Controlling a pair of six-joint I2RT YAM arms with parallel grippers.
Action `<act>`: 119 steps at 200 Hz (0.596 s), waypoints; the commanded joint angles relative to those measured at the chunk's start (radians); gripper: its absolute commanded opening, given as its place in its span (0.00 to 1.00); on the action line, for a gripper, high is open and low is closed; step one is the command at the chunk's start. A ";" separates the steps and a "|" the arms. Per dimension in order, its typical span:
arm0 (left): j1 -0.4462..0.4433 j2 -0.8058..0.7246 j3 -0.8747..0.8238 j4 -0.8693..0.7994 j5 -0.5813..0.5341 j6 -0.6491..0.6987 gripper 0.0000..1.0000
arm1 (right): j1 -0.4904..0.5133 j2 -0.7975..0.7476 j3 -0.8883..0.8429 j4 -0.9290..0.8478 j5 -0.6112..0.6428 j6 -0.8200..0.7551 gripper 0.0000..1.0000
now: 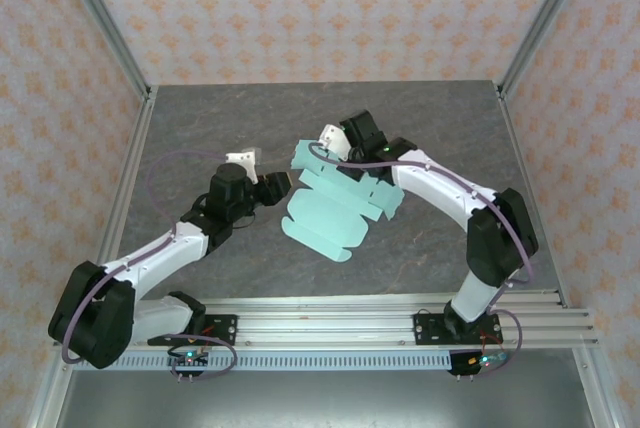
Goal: Fold the paper box
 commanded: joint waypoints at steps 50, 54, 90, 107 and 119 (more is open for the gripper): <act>0.004 0.170 0.220 0.031 0.256 0.190 0.53 | -0.052 -0.034 0.073 -0.165 -0.277 0.077 0.00; 0.004 0.182 0.231 0.027 0.262 0.197 0.54 | -0.053 -0.036 0.073 -0.167 -0.279 0.079 0.00; 0.011 0.278 0.326 -0.005 0.325 0.249 0.56 | -0.057 -0.044 0.075 -0.174 -0.299 0.083 0.00; 0.020 0.299 0.342 -0.012 0.332 0.262 0.57 | -0.060 -0.045 0.076 -0.178 -0.307 0.087 0.00; 0.021 0.311 0.352 -0.018 0.335 0.276 0.58 | -0.063 -0.045 0.078 -0.179 -0.313 0.088 0.00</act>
